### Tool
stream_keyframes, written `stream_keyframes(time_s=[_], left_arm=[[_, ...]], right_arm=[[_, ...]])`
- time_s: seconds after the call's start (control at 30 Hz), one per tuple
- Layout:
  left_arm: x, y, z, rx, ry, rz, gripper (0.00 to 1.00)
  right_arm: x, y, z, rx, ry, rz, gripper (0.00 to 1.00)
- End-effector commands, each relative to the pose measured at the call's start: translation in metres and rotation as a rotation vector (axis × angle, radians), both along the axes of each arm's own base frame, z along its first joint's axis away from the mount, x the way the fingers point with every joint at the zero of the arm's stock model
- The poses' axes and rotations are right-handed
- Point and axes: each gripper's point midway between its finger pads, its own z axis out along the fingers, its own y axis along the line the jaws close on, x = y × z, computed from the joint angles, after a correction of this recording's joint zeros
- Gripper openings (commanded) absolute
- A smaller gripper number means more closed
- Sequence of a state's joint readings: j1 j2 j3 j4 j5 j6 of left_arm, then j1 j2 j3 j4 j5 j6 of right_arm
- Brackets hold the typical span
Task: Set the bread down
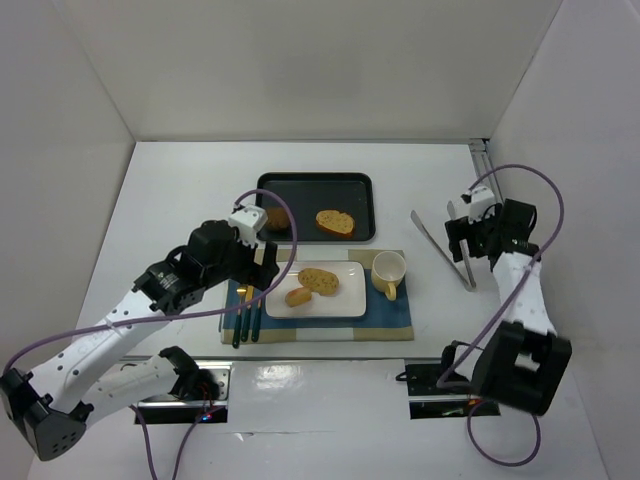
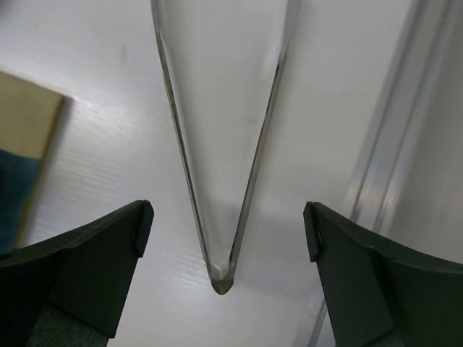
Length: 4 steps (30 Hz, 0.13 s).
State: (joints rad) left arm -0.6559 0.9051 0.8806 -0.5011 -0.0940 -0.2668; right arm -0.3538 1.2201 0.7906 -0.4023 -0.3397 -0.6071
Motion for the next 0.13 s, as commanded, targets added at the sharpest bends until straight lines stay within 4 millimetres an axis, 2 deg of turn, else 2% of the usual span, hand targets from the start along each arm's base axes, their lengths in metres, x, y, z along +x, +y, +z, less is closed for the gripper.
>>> stream_keyframes(time_s=[0.0,0.03,0.1], left_arm=[[0.002,-0.01,0.004,-0.038,-0.012,-0.042,1.0],[0.001,-0.013,0.006,-0.049,-0.015,-0.054,1.0],[-0.001,-0.02,-0.003,-0.047,0.012,-0.092,1.0]], right_arm=[[-0.004,0.02,0.068,0.035,-0.204,0.033,1.0],[-0.007,0.024,0.078,0.062,-0.236,0.02,1.0],[-0.016,0.045,0.11,0.107,-0.31,0.092,1.0]])
